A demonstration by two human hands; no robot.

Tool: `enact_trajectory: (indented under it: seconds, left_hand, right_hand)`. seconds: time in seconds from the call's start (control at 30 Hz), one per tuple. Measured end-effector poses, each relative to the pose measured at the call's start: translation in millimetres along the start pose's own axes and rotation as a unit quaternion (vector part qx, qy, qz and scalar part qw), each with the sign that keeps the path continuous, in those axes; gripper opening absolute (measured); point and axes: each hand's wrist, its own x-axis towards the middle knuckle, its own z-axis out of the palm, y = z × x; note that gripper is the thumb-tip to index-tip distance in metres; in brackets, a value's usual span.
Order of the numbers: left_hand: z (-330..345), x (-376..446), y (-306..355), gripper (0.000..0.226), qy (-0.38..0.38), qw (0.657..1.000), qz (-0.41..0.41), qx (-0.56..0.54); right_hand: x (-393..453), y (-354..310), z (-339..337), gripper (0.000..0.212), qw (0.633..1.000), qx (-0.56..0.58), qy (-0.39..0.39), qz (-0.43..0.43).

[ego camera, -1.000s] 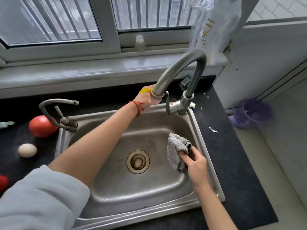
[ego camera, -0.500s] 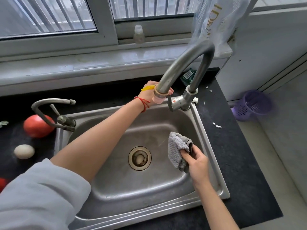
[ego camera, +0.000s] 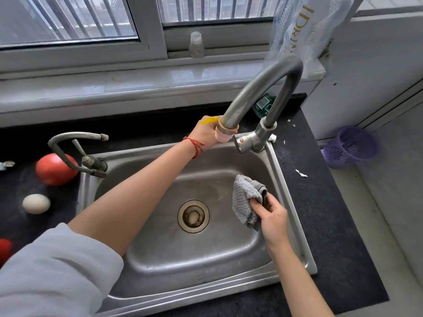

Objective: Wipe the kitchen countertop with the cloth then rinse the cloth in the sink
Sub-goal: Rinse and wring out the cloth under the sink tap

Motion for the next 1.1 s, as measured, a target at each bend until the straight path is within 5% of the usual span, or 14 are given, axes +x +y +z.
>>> enact_trajectory:
  seconds: [0.2,0.43,0.7,0.8,0.93,1.1]
  left_hand:
    - [-3.1,-12.9,-1.8,0.033,0.02,1.0,-0.011,-0.011]
    - [-4.8,-86.3,-36.8,0.03,0.088,0.972,-0.181,-0.119]
    - [28.4,-129.5,-50.5,0.021,0.073,0.883,-0.296,-0.357]
    - [35.6,-133.2,-48.7,0.016,0.079,0.861,-0.298,-0.403]
    - [40.9,-136.5,-52.1,0.023,0.126,0.865,-0.285,-0.393]
    - [43.0,-141.5,-56.4,0.012,0.188,0.879,-0.281,-0.336]
  right_hand:
    - [6.4,-5.2,11.3,0.027,1.0,-0.006,-0.018,0.001]
    - [18.5,-10.4,38.7,0.022,0.997,0.039,-0.05,0.044]
    - [28.6,1.8,73.8,0.025,0.976,0.122,-0.102,0.152]
    - [30.5,6.0,79.1,0.023,0.986,0.022,-0.109,0.127]
    - [28.4,10.7,81.0,0.058,0.98,-0.172,-0.079,0.056]
    - [26.6,15.8,82.9,0.041,0.959,-0.28,-0.005,-0.037]
